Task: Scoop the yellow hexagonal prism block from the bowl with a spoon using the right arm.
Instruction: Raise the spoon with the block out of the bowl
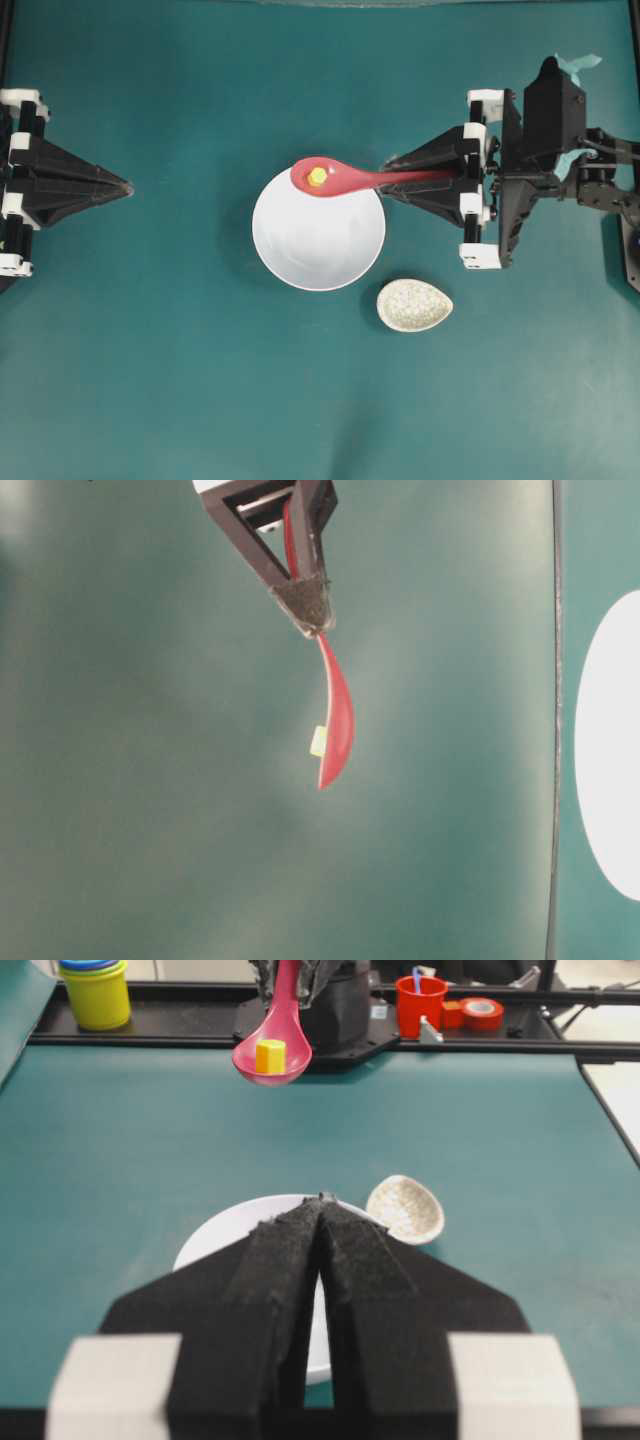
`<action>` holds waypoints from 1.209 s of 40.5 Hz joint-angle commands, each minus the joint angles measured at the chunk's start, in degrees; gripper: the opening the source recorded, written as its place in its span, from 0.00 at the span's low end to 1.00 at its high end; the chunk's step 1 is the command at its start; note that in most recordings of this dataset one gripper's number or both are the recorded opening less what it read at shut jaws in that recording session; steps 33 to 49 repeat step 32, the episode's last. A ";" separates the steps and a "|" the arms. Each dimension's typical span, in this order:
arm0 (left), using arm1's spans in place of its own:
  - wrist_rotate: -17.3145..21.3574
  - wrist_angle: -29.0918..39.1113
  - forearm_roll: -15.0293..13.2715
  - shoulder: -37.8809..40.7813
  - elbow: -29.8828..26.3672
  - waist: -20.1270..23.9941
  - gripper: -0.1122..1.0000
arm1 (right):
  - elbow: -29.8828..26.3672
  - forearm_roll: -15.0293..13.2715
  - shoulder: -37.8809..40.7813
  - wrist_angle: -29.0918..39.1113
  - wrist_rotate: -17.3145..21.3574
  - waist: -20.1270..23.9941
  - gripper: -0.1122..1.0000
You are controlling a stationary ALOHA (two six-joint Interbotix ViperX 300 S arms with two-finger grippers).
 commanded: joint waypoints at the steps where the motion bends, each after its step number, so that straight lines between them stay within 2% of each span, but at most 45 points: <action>1: -0.62 -0.53 0.00 0.00 -1.14 0.09 0.09 | -0.62 -0.70 -0.70 -0.79 -0.09 0.09 0.31; 17: -2.37 -0.35 -0.09 -0.09 -0.97 0.00 0.09 | -0.88 -1.67 -0.70 -2.02 -0.09 0.18 0.31; 49: -2.29 0.26 -0.09 -0.09 -1.05 0.09 0.09 | -0.88 -1.67 -0.79 -1.93 -0.26 0.18 0.31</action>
